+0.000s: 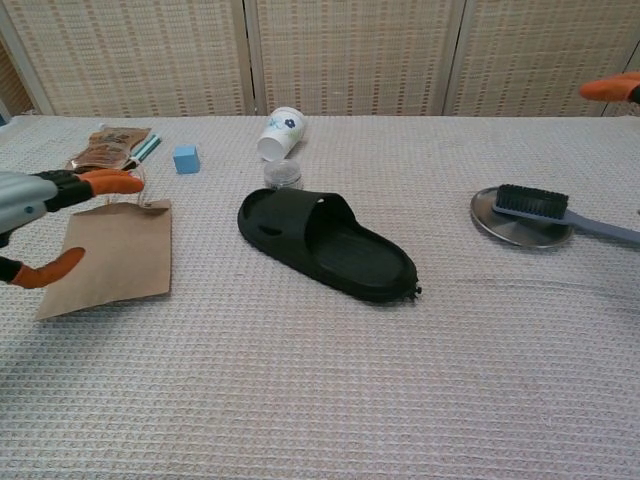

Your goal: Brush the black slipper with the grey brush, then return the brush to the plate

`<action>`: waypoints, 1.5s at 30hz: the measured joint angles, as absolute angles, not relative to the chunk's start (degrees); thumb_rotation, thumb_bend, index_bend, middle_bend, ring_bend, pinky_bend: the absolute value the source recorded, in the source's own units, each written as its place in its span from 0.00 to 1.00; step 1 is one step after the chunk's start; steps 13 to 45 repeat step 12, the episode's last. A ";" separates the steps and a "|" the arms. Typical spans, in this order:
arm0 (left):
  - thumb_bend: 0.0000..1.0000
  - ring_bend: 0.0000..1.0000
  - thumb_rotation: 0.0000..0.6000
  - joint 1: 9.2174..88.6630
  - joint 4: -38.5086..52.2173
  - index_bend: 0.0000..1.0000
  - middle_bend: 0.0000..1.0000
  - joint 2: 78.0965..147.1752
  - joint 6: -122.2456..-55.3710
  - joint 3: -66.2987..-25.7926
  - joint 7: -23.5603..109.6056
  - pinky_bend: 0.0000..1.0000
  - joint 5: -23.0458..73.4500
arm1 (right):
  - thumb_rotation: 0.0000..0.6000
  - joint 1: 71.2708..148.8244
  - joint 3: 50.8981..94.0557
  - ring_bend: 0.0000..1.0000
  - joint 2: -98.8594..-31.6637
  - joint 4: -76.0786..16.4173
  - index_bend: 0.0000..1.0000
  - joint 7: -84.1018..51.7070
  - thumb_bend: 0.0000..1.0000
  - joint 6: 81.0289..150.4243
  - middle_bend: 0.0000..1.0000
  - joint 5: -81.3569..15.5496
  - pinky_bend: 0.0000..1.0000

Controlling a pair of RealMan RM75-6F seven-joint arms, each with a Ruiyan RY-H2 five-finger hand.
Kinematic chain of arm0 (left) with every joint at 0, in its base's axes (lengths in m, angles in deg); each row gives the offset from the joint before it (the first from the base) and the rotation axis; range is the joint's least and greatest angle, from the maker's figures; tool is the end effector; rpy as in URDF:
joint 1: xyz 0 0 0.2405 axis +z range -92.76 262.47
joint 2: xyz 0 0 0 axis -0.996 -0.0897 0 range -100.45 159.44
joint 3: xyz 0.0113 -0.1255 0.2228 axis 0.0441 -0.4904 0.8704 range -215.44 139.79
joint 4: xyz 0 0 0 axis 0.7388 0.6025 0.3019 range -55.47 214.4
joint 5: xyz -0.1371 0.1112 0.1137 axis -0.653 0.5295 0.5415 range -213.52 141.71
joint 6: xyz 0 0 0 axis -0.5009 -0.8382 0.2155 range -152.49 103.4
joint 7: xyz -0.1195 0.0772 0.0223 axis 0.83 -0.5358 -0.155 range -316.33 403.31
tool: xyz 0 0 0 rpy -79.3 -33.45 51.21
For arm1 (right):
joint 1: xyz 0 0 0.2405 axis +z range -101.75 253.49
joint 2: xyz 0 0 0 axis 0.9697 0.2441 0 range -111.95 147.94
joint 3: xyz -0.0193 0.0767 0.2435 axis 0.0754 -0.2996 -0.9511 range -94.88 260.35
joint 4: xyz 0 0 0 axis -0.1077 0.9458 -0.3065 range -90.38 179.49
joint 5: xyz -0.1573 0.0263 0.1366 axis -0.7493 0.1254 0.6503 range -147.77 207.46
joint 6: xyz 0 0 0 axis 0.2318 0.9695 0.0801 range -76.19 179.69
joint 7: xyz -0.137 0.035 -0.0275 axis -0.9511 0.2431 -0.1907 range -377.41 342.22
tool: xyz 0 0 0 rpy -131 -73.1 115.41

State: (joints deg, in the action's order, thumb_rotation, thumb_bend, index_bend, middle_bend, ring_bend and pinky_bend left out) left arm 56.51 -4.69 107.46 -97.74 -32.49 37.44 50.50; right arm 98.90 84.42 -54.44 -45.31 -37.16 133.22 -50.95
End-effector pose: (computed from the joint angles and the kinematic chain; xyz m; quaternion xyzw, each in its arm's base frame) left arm -0.2436 0.2608 0.0456 -0.7533 -0.3221 -0.3794 0.4300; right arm -0.2581 -0.2551 0.1004 0.7001 -0.2647 0.3500 0.5633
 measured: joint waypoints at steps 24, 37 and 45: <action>0.58 0.00 1.00 72.46 -8.68 0.00 0.00 100.29 -112.34 -28.54 42.27 0.08 49.57 | 1.00 80.77 91.78 0.00 -50.99 -50.06 0.00 -33.75 0.11 148.81 0.00 -57.24 0.00; 0.58 0.00 1.00 72.46 -8.68 0.00 0.00 100.29 -112.34 -28.54 42.27 0.08 49.57 | 1.00 80.77 91.78 0.00 -50.99 -50.06 0.00 -33.75 0.11 148.81 0.00 -57.24 0.00; 0.58 0.00 1.00 72.46 -8.68 0.00 0.00 100.29 -112.34 -28.54 42.27 0.08 49.57 | 1.00 80.77 91.78 0.00 -50.99 -50.06 0.00 -33.75 0.11 148.81 0.00 -57.24 0.00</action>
